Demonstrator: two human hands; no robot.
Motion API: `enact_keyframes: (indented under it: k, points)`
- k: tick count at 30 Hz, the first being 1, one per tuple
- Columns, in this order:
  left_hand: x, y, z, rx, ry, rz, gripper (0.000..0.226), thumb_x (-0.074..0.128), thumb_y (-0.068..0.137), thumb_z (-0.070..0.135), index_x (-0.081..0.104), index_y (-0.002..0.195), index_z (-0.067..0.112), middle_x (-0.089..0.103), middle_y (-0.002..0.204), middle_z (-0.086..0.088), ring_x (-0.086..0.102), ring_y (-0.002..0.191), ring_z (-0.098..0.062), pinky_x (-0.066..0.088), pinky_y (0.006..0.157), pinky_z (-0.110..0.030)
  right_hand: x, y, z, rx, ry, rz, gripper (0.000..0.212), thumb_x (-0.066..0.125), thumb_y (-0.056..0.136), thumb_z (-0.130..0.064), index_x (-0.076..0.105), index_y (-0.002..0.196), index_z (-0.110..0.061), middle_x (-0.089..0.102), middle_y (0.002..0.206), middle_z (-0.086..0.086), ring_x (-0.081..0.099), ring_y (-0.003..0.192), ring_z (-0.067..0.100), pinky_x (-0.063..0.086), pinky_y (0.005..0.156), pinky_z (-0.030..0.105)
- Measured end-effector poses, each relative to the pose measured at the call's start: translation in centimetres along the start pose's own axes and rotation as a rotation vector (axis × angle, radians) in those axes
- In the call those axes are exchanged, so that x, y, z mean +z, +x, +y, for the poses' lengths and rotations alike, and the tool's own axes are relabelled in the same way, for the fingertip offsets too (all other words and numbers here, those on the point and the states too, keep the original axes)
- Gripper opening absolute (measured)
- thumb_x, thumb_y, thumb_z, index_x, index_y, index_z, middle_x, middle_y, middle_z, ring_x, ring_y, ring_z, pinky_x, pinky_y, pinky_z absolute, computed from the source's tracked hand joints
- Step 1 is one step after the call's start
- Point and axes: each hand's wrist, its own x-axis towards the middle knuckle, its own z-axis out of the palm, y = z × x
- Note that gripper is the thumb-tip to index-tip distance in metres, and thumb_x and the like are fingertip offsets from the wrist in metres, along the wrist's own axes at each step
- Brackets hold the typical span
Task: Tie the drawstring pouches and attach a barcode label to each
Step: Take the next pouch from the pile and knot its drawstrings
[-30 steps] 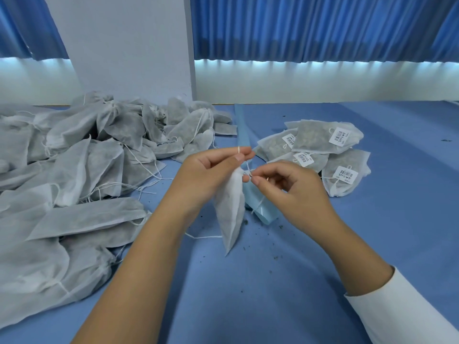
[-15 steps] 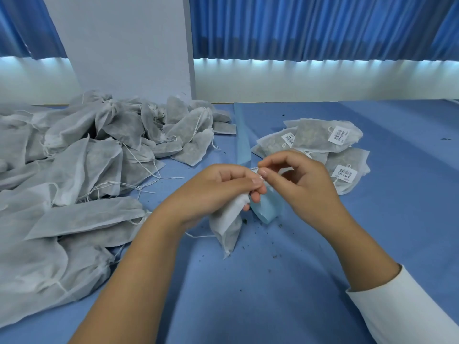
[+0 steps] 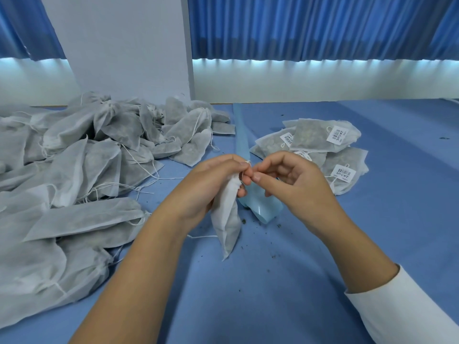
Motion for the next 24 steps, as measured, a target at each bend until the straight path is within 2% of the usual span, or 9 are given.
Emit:
enact_keyframes:
  k: [6,9,12,14,17,19,21,24]
  points:
    - [0.0,0.0,0.1,-0.020,0.006,-0.028,0.019,0.059,0.081,0.022,0.068,0.065,0.018,0.059,0.068,0.000,0.054,0.059,-0.014,0.048,0.073,-0.027,0.0,0.0,0.0,-0.012,0.071,0.006,0.022,0.075,0.081,-0.002,0.065,0.081,-0.022,0.075,0.089,0.004,0.069,0.080,0.011,0.049,0.064,0.017]
    - [-0.1,0.0,0.0,-0.032,0.018,-0.031,0.021,0.058,0.081,0.021,0.068,0.062,0.020,0.060,0.070,-0.001,0.054,0.061,-0.015,0.049,0.070,-0.024,0.0,0.0,0.0,-0.008,0.057,0.006,0.021,0.076,0.080,-0.001,0.062,0.081,-0.017,0.074,0.083,0.000,0.067,0.076,0.009,0.048,0.065,0.015]
    - [-0.1,0.0,0.0,-0.045,0.067,-0.001,0.025,0.061,0.086,0.018,0.070,0.062,0.022,0.064,0.071,0.000,0.056,0.062,-0.015,0.048,0.069,-0.023,0.2,0.0,0.1,0.004,0.021,0.004,0.022,0.070,0.083,0.005,0.059,0.080,-0.013,0.071,0.078,-0.002,0.064,0.072,0.009,0.049,0.059,0.020]
    - [0.0,0.0,0.0,-0.037,0.142,0.041,0.032,0.061,0.092,0.016,0.074,0.065,0.025,0.070,0.075,0.003,0.059,0.064,-0.011,0.048,0.067,-0.019,0.3,0.0,0.2,0.018,0.044,0.004,0.025,0.062,0.085,0.012,0.054,0.078,-0.011,0.067,0.073,-0.004,0.064,0.069,0.008,0.050,0.056,0.022]
    - [0.4,0.0,0.0,-0.002,0.193,0.133,0.024,0.064,0.091,0.019,0.077,0.071,0.026,0.076,0.082,0.007,0.063,0.068,0.000,0.047,0.063,-0.010,0.4,0.1,0.0,0.034,0.062,0.032,0.031,0.056,0.086,0.016,0.050,0.074,-0.012,0.063,0.073,-0.001,0.062,0.064,0.006,0.049,0.057,0.020]
    - [0.6,0.1,-0.3,0.019,0.244,0.212,0.017,0.070,0.087,0.024,0.077,0.072,0.026,0.073,0.077,0.013,0.060,0.065,0.001,0.044,0.061,-0.008,0.3,0.2,0.0,0.039,0.046,0.060,0.033,0.056,0.086,0.015,0.051,0.072,-0.014,0.059,0.076,0.004,0.056,0.062,0.008,0.048,0.059,0.019]
    - [0.6,0.3,-0.7,0.025,0.331,0.294,0.012,0.075,0.083,0.030,0.077,0.071,0.029,0.063,0.065,0.014,0.050,0.058,-0.003,0.037,0.051,-0.007,0.2,0.3,0.1,0.043,0.042,0.081,0.033,0.057,0.085,0.014,0.052,0.071,-0.015,0.058,0.074,0.000,0.053,0.061,0.009,0.047,0.060,0.018]
    - [0.7,0.5,-0.9,0.034,0.364,0.314,0.012,0.075,0.083,0.031,0.076,0.071,0.029,0.056,0.059,0.017,0.042,0.056,-0.004,0.031,0.045,-0.009,0.2,0.3,0.3,0.056,0.070,0.086,0.031,0.059,0.085,0.012,0.053,0.073,-0.015,0.059,0.073,0.000,0.053,0.060,0.010,0.047,0.059,0.019]
